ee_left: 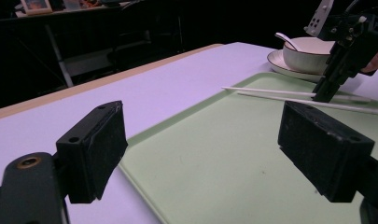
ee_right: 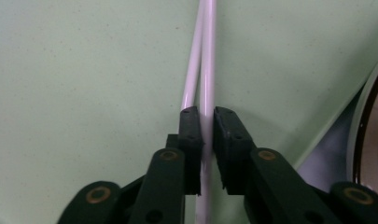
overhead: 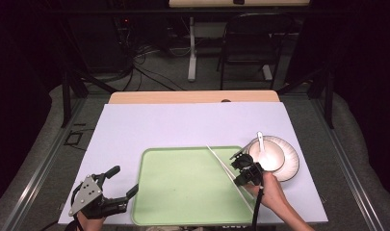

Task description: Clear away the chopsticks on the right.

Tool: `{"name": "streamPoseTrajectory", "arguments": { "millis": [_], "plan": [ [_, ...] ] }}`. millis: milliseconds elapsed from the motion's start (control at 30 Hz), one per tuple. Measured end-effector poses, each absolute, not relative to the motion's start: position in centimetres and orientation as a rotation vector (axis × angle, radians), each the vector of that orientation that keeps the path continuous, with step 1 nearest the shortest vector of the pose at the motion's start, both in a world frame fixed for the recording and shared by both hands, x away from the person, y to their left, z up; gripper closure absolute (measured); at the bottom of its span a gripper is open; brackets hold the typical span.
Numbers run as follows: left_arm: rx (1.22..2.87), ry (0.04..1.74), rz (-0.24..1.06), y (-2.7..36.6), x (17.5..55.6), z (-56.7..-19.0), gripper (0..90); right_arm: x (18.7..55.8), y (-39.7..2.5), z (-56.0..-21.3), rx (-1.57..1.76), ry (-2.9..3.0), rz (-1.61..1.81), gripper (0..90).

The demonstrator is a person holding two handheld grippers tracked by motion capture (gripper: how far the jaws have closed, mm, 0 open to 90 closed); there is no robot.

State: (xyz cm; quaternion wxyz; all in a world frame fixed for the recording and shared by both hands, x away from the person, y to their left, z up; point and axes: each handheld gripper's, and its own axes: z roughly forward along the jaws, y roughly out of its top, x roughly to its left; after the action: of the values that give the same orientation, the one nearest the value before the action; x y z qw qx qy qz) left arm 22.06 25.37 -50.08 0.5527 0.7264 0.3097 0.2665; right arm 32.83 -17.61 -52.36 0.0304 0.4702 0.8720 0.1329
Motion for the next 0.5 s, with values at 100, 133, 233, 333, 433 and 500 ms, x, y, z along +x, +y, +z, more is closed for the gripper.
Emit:
{"name": "streamPoseTrajectory", "arguments": {
  "millis": [100,133,233,333,433,500],
  "plan": [
    [1.716,0.733,0.631,25.4,22.0,-50.1,15.4,32.8,-17.7,-52.3,1.417,2.693,0.4,69.9],
    [1.716,0.733,0.631,25.4,22.0,-50.1,15.4,32.7,-17.7,-52.3,1.414,2.689,0.391,66.2],
    [1.716,0.732,0.63,25.4,22.0,-50.1,15.4,32.4,-17.7,-52.3,1.386,2.689,0.413,55.6],
    [1.717,0.734,0.631,25.4,22.1,-50.1,15.4,32.0,-17.8,-51.7,1.37,2.678,0.426,48.1],
    [1.717,0.733,0.631,25.4,22.0,-50.1,15.4,31.6,-17.9,-51.0,1.296,2.667,0.439,40.7],
    [1.717,0.734,0.632,25.4,22.1,-50.1,15.4,31.2,-18.0,-50.5,1.236,2.648,0.518,32.7]
  ]
}}
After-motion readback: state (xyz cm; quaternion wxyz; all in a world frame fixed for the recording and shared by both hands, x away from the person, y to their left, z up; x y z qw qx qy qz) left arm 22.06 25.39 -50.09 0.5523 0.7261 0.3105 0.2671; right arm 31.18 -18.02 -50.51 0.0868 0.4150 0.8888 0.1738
